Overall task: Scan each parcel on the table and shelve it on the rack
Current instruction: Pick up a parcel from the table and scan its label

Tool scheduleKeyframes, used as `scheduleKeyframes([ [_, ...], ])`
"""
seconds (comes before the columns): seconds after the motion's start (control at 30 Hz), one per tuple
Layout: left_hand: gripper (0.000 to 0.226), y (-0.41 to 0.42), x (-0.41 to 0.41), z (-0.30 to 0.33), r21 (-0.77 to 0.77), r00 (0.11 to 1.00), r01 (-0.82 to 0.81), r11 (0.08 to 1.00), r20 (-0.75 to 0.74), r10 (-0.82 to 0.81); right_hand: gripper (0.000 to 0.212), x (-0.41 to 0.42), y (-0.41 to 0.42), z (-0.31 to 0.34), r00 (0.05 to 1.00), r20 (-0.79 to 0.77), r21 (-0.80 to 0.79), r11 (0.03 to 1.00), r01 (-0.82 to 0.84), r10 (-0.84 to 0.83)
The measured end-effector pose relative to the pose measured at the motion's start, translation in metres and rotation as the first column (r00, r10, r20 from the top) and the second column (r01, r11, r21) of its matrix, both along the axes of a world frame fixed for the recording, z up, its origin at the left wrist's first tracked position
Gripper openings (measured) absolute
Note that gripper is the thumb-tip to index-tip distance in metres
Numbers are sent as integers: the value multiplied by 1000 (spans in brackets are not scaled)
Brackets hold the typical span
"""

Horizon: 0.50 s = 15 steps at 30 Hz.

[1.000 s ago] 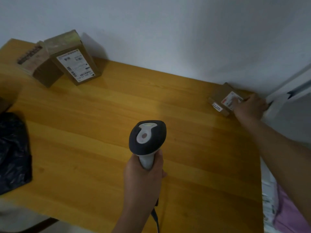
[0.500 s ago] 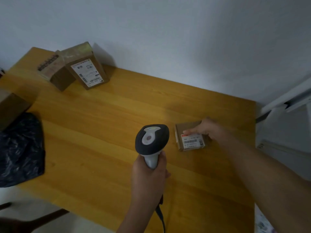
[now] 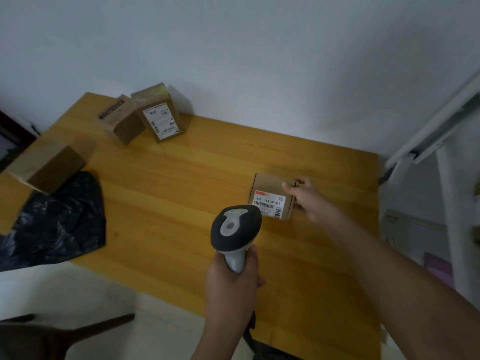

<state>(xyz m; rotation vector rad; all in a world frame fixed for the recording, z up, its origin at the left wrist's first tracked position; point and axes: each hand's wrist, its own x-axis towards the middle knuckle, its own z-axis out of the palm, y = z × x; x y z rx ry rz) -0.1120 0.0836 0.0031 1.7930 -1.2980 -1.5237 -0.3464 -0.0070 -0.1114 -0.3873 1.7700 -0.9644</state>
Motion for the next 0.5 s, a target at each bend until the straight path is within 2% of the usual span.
scheduleKeyframes([
  [0.2, 29, 69, 39, 30, -118, 996, 93, 989, 16, -92, 40, 52, 49, 54, 1000, -30, -139, 990, 1, -5],
  [0.5, 32, 168, 84, 61, -267, 967, 254, 930, 86, -239, 43, 97, 163, 122, 993, -102, -253, 967, 24, -51],
])
